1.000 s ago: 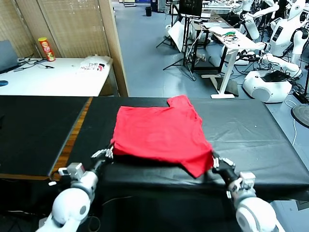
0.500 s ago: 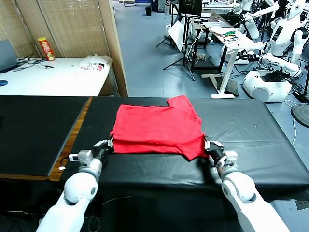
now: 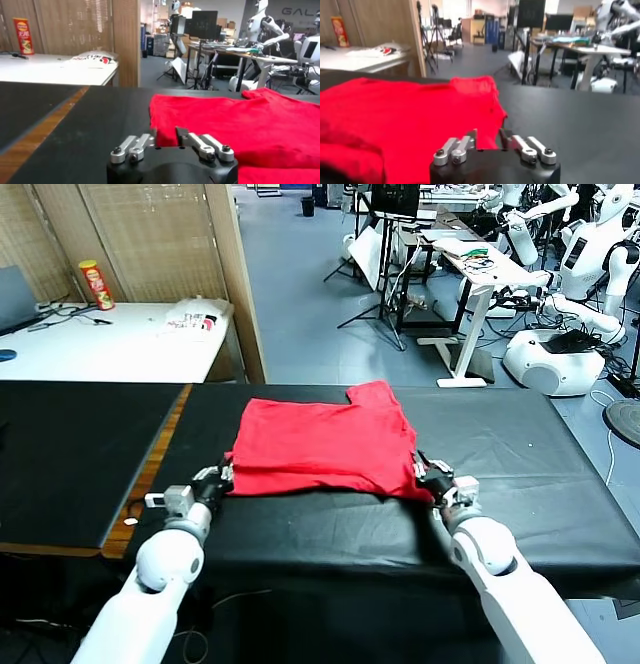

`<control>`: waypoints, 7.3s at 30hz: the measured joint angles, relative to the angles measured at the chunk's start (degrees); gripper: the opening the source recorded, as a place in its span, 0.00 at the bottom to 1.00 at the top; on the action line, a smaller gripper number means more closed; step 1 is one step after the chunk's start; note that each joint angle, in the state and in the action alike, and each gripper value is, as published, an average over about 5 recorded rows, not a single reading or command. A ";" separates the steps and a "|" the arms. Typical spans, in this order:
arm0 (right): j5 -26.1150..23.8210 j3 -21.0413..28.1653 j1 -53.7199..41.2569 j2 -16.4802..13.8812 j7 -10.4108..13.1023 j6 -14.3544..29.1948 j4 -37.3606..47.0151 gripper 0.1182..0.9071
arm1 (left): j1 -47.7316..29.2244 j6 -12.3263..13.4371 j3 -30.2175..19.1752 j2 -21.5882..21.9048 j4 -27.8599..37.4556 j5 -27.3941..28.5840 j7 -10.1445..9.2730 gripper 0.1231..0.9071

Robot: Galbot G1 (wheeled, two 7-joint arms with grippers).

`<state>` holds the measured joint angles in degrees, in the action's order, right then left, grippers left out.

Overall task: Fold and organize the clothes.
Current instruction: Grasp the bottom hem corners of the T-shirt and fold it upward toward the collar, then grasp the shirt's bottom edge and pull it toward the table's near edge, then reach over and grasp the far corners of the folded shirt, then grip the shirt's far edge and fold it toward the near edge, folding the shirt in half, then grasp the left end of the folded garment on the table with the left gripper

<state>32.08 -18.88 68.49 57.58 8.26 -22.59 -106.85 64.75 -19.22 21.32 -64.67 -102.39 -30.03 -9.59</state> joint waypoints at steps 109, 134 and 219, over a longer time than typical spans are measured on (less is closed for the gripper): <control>-1.12 11.48 -44.61 17.15 -3.01 -10.27 47.28 0.86 | -32.46 -18.65 -10.03 -0.28 28.11 -11.44 3.32 0.86; -0.77 10.08 -42.76 18.48 -2.30 -7.11 45.93 0.00 | -34.43 -16.97 -9.96 -3.51 33.63 -8.86 5.11 0.01; 2.31 -2.11 -9.16 9.04 2.45 -11.52 6.48 0.58 | -4.98 -17.16 -0.65 2.90 0.01 -12.71 -4.23 0.86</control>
<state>34.38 -20.99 59.33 66.63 10.71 -34.11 -100.37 59.77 -36.38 20.67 -61.77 -102.37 -42.74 -13.83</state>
